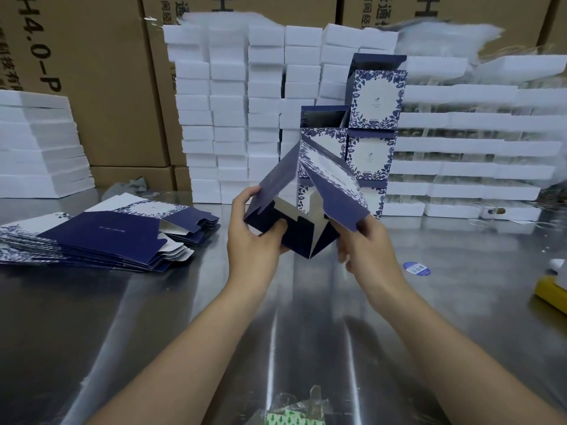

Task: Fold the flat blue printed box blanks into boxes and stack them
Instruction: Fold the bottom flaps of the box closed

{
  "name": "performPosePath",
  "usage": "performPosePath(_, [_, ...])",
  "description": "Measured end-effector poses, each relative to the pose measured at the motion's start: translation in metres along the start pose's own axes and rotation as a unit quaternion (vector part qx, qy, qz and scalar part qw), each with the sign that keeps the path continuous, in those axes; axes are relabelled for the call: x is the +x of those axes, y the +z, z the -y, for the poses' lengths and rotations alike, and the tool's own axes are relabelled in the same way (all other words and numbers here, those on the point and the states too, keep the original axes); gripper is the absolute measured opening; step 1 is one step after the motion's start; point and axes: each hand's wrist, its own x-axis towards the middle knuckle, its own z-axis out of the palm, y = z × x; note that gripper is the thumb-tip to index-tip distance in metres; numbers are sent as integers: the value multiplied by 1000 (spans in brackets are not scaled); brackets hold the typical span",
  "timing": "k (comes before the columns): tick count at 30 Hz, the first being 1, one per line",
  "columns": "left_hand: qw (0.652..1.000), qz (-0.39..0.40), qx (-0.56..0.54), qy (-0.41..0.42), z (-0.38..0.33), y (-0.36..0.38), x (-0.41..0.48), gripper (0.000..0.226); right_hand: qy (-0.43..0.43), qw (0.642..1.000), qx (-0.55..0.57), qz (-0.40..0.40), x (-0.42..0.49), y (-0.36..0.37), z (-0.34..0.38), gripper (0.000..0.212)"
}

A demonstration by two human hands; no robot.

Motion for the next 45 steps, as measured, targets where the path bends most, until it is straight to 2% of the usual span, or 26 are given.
performPosePath(1, [1000,-1,-21,-12,0,1,-1,61,9,999,9,29,-4,2,2,16])
performPosePath(4, [994,22,-82,-65,2,4,-4,51,35,994,15,100,-11,11,0,45])
performPosePath(6, [984,62,-116,-122,-1,5,-5,37,8,997,40,66,-10,13,0,48])
performPosePath(8, [969,101,-142,-176,-1,6,-4,30,-33,996,77,0,-6,8,5,41])
performPosePath(11, [965,111,-119,-205,0,6,-4,60,-71,989,90,-94,2,-6,12,24])
performPosePath(12, [967,106,-117,-200,3,6,-3,63,-74,986,91,-116,4,-10,13,21])
performPosePath(14, [966,96,-136,-199,5,7,0,47,-77,984,82,-135,6,-13,11,20])
performPosePath(15, [966,94,-134,-201,2,9,0,34,-82,985,72,-133,6,-13,11,20])
performPosePath(16, [964,97,-135,-208,1,9,1,32,-92,986,56,-129,6,-12,9,20])
performPosePath(17, [965,94,-127,-210,0,9,1,40,-104,986,28,-125,5,-11,7,23])
performPosePath(19, [968,97,-122,-199,0,7,3,41,-142,983,-42,-111,3,-10,4,38])
performPosePath(21, [966,106,-133,-194,0,5,2,64,-195,972,-99,-81,0,-8,1,57])
performPosePath(23, [965,106,-144,-192,-2,4,1,61,-231,960,-151,-46,-2,-4,-1,66])
performPosePath(26, [961,107,-167,-191,-5,5,-2,45,-239,952,-189,-3,-2,-1,-8,47])
performPosePath(29, [960,113,-177,-188,-8,7,-8,38,-218,957,-187,33,-2,1,-12,33])
performPosePath(32, [957,112,-191,-189,-11,9,-11,31,-211,964,-161,25,-3,2,-10,22])
performPosePath(37, [959,110,-175,-195,-17,13,-14,56,-198,969,-146,-17,-3,2,-5,24])
performPosePath(41, [963,103,-149,-198,-19,14,-16,68,-202,969,-142,-25,-3,2,-6,22])
performPosePath(43, [959,93,-161,-213,-20,13,-16,65,-210,966,-147,-29,-2,1,-8,21])
performPosePath(45, [953,78,-180,-230,-20,13,-15,52,-214,965,-148,-32,-1,2,-10,22])
